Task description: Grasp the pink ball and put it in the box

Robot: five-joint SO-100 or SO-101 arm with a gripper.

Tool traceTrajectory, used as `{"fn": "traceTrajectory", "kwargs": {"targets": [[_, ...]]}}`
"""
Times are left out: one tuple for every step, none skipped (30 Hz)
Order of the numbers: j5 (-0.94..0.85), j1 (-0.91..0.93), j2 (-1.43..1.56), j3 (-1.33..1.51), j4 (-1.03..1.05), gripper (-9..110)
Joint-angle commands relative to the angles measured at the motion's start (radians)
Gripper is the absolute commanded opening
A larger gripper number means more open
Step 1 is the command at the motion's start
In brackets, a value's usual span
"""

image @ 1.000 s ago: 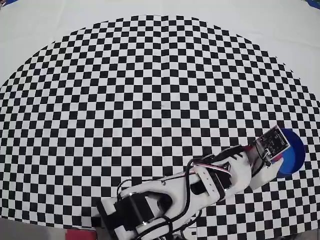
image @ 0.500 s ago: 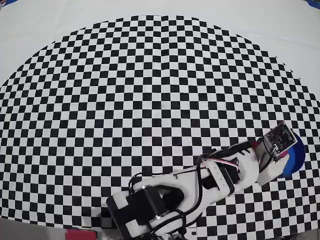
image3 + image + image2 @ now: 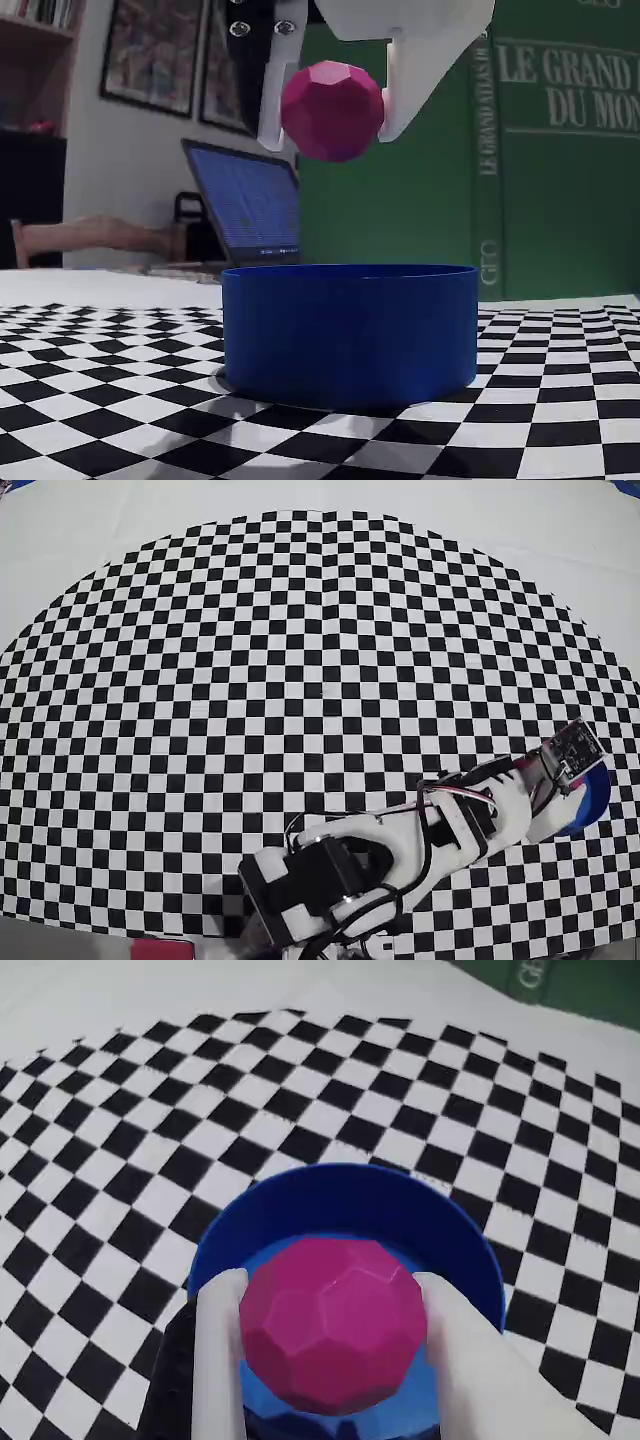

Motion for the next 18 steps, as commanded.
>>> {"fn": "traceTrajectory", "kwargs": {"targets": [[-0.003,0.0,-0.015,-0.06,-0.018,0],[-0.003,0.0,-0.032,-0.072,-0.018,0],[-0.003,0.0,-0.041,-0.081,-0.02,0],[-0.003,0.0,-0.052,-0.091,-0.02,0],[-0.003,0.0,-0.066,-0.101,-0.02,0],[-0.003,0.0,-0.074,-0.107,-0.02,0],[-0.003,0.0,-0.081,-0.115,-0.02,0],[-0.003,0.0,-0.089,-0.123,-0.02,0],[-0.003,0.0,-0.097,-0.129,-0.02,0],[-0.003,0.0,-0.107,-0.135,-0.021,0],[-0.003,0.0,-0.115,-0.141,-0.025,0],[-0.003,0.0,-0.123,-0.146,-0.028,0],[-0.003,0.0,-0.132,-0.15,-0.032,0],[-0.003,0.0,-0.138,-0.155,-0.035,0],[-0.003,0.0,-0.144,-0.158,-0.037,0],[-0.003,0.0,-0.155,-0.166,-0.04,0],[-0.003,0.0,-0.164,-0.172,-0.04,0],[-0.003,0.0,-0.172,-0.178,-0.04,0]]}}
